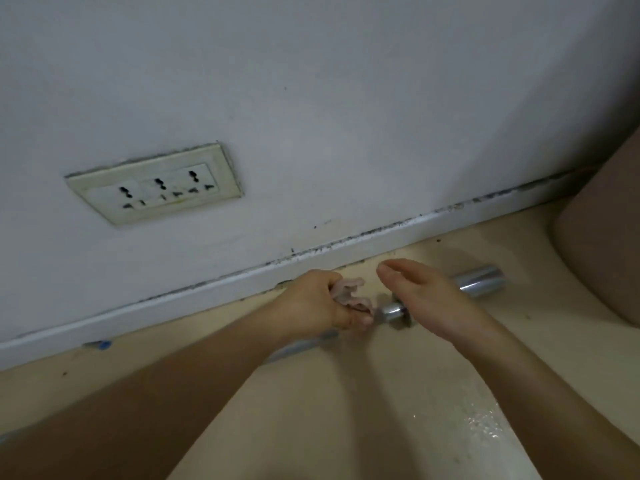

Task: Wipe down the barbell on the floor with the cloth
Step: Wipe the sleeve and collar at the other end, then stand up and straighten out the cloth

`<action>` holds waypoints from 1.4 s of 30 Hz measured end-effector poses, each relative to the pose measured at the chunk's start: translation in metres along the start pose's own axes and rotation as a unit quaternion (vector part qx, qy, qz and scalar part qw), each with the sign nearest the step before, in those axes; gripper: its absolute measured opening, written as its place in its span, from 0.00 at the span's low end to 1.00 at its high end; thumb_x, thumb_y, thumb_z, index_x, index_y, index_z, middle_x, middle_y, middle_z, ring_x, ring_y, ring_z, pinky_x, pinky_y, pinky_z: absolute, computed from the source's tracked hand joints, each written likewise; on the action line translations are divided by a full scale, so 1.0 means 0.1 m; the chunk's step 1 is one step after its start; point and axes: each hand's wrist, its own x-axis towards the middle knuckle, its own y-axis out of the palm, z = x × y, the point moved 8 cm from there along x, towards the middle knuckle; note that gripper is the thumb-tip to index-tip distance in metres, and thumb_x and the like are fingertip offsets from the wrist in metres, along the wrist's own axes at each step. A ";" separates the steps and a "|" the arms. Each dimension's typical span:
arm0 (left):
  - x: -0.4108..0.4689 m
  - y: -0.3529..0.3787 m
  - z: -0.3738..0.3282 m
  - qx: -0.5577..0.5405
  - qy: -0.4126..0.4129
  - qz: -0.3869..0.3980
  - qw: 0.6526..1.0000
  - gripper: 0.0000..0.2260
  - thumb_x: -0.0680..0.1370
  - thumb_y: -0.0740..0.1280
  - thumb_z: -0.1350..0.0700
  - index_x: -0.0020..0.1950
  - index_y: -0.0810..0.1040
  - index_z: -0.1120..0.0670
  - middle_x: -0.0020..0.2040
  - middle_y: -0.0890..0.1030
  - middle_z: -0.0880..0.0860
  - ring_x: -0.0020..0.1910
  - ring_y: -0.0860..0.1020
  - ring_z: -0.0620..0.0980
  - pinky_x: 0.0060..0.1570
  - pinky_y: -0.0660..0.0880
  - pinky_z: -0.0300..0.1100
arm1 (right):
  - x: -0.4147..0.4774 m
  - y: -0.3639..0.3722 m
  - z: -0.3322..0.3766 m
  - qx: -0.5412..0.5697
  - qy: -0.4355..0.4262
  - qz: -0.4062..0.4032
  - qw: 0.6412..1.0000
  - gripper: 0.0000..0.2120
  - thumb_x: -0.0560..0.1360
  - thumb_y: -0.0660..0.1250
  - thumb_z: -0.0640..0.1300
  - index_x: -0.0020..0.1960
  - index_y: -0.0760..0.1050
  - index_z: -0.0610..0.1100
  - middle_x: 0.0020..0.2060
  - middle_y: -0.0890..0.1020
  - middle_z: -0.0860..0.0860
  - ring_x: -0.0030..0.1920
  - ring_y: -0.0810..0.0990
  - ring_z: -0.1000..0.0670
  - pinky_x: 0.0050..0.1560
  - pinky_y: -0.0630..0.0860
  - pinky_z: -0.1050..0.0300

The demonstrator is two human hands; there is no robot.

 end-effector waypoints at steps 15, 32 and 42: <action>-2.93 -1.47 -0.85 -0.356 -0.049 -0.181 0.915 0.11 0.77 0.64 0.56 0.47 0.80 0.64 0.34 0.80 0.56 0.34 0.76 0.52 0.40 0.72 0.45 | -1.70 0.64 2.67 0.194 0.005 0.132 0.972 0.05 0.74 0.66 0.33 0.41 0.76 0.41 0.34 0.79 0.48 0.29 0.74 0.60 0.32 0.68 0.68; -7.13 -3.36 -1.00 -0.344 -0.151 -0.521 0.767 0.12 0.78 0.64 0.50 0.43 0.82 0.56 0.36 0.82 0.52 0.35 0.78 0.46 0.37 0.74 0.39 | -3.88 2.18 5.93 0.164 0.047 0.361 0.917 0.10 0.74 0.58 0.33 0.36 0.71 0.42 0.31 0.78 0.46 0.33 0.79 0.49 0.32 0.73 0.57; -9.16 -3.69 -0.03 -0.560 -0.103 -0.633 0.525 0.11 0.80 0.61 0.51 0.52 0.79 0.55 0.38 0.79 0.56 0.33 0.77 0.54 0.29 0.73 0.44 | -5.02 4.00 6.83 -0.146 -0.100 0.469 0.865 0.08 0.66 0.62 0.33 0.35 0.74 0.45 0.30 0.76 0.43 0.32 0.73 0.50 0.35 0.68 0.58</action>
